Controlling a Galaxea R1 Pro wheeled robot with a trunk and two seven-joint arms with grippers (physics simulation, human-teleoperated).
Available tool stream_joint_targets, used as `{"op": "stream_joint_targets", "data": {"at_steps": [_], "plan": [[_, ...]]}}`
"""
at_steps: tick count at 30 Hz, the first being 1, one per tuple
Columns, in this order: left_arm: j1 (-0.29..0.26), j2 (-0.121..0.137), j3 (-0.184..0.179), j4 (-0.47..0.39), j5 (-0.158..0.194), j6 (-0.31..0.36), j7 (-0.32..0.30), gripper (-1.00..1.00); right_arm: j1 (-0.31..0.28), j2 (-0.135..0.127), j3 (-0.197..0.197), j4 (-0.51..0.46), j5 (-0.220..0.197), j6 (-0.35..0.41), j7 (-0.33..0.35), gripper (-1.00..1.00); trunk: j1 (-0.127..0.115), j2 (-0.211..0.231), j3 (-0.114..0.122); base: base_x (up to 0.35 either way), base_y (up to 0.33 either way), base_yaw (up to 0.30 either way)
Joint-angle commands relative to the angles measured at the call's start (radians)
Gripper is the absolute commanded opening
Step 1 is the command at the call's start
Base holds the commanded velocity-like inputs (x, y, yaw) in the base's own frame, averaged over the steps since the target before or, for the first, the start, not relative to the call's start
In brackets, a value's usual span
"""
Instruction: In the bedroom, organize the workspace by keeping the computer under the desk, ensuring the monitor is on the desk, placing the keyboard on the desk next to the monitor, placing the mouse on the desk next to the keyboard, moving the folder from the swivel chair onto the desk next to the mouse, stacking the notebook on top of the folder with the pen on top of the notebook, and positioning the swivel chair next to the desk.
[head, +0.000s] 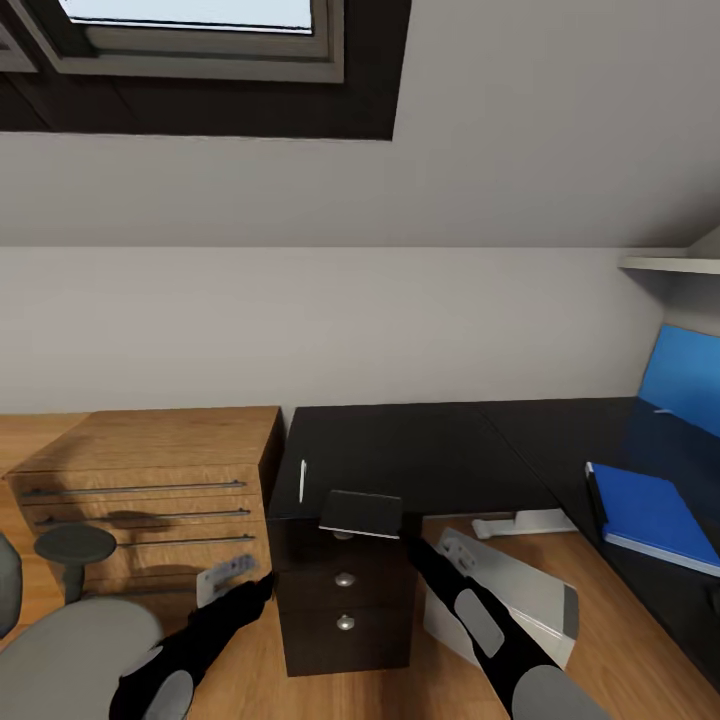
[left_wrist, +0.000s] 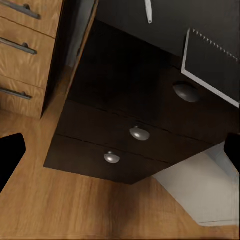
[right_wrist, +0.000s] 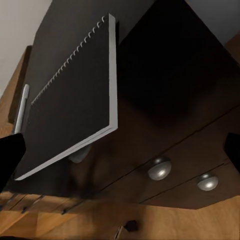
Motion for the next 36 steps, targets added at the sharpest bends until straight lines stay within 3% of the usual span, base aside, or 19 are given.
{"op": "stream_joint_targets", "data": {"at_steps": [1,3,5,7,11,19,26,33,36], "plan": [[-0.001,-0.001,0.012,-0.007,0.024,0.015,0.010,1.00,0.000,-0.001,0.001,0.000,-0.009,0.004,0.006,1.00,0.000,-0.001,-0.001,0.001,0.005,0.000],[-0.002,-0.008,0.043,-0.016,0.073,0.047,0.010,1.00,0.000,-0.008,-0.001,0.000,-0.013,0.013,0.024,1.00,0.000,-0.001,-0.001,0.001,0.003,0.000],[-0.002,-0.010,0.078,-0.022,0.172,0.073,0.009,1.00,0.000,-0.025,-0.012,0.000,-0.040,0.038,0.063,1.00,0.000,-0.001,-0.001,0.000,0.001,0.000],[-0.002,-0.007,0.114,-0.023,0.224,0.081,0.008,1.00,0.000,-0.030,-0.017,-0.001,-0.068,0.048,0.080,1.00,0.000,-0.001,-0.001,0.000,0.000,0.000],[-0.002,-0.001,0.153,-0.025,0.270,0.090,0.008,1.00,0.000,-0.035,-0.020,-0.001,-0.119,0.055,0.095,1.00,0.000,-0.001,-0.001,0.000,0.000,0.000],[-0.002,0.014,0.191,-0.025,0.291,0.125,0.008,1.00,0.000,-0.039,-0.017,0.002,-0.162,0.049,0.104,1.00,0.023,-0.043,-0.020,0.000,0.000,0.000],[-0.002,0.013,0.193,-0.025,0.293,0.160,0.010,1.00,0.002,-0.042,-0.014,0.004,-0.167,0.048,0.144,1.00,0.050,-0.092,-0.042,0.000,0.000,0.000],[-0.002,0.012,0.191,-0.025,0.288,0.166,0.013,1.00,0.003,-0.071,-0.014,0.008,-0.169,0.046,0.181,1.00,0.077,-0.141,-0.064,0.000,0.000,0.000],[-0.003,0.012,0.190,-0.025,0.288,0.166,0.013,1.00,0.003,-0.070,-0.014,0.009,-0.168,0.045,0.182,1.00,0.088,-0.162,-0.073,0.000,0.000,0.000]]}}
